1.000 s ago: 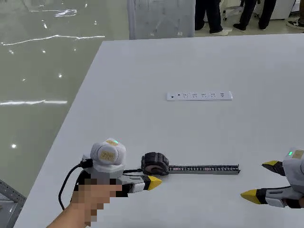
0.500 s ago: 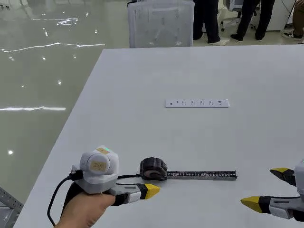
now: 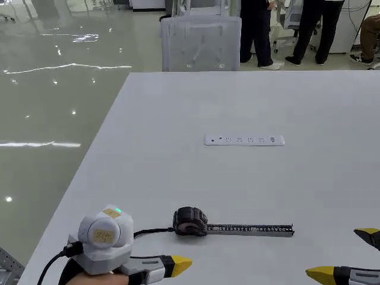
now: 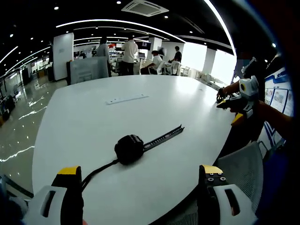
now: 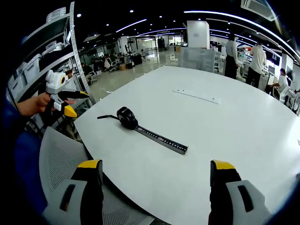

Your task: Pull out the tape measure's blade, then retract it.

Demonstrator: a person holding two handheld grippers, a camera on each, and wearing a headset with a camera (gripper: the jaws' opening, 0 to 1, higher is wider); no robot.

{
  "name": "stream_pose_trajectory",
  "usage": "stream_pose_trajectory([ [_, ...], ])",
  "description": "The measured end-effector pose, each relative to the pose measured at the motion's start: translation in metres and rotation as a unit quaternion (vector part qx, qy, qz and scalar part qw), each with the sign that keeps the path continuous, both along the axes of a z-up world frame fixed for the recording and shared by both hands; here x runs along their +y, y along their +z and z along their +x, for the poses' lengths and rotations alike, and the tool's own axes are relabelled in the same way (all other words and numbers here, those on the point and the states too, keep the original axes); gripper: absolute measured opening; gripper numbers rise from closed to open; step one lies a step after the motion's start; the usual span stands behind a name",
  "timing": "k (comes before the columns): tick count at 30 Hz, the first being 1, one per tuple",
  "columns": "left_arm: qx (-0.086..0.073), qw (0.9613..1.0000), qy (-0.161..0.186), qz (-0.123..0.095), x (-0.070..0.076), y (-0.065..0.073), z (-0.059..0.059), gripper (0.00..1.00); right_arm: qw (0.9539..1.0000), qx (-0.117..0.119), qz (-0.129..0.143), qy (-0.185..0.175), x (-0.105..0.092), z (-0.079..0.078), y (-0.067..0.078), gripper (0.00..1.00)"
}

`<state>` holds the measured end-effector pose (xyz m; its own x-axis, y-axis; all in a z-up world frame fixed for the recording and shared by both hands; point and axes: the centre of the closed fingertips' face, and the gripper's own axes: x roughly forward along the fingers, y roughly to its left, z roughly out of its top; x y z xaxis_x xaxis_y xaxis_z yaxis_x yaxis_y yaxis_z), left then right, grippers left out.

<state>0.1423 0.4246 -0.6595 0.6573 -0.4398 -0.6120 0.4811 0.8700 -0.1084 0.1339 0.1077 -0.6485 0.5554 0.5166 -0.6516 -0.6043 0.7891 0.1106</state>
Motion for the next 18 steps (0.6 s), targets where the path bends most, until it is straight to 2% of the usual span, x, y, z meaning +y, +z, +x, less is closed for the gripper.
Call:
stream_pose_trajectory([
  [8,0.001,0.9998,0.018,-0.003,0.015,0.007,-0.016,1.00,0.9999,0.004,0.002,-0.012,-0.005,-0.016,0.010,0.96],
  [18,-0.009,0.9992,0.040,0.000,0.032,0.022,-0.019,1.00,0.9994,0.003,0.010,-0.033,-0.011,-0.026,0.026,0.99],
])
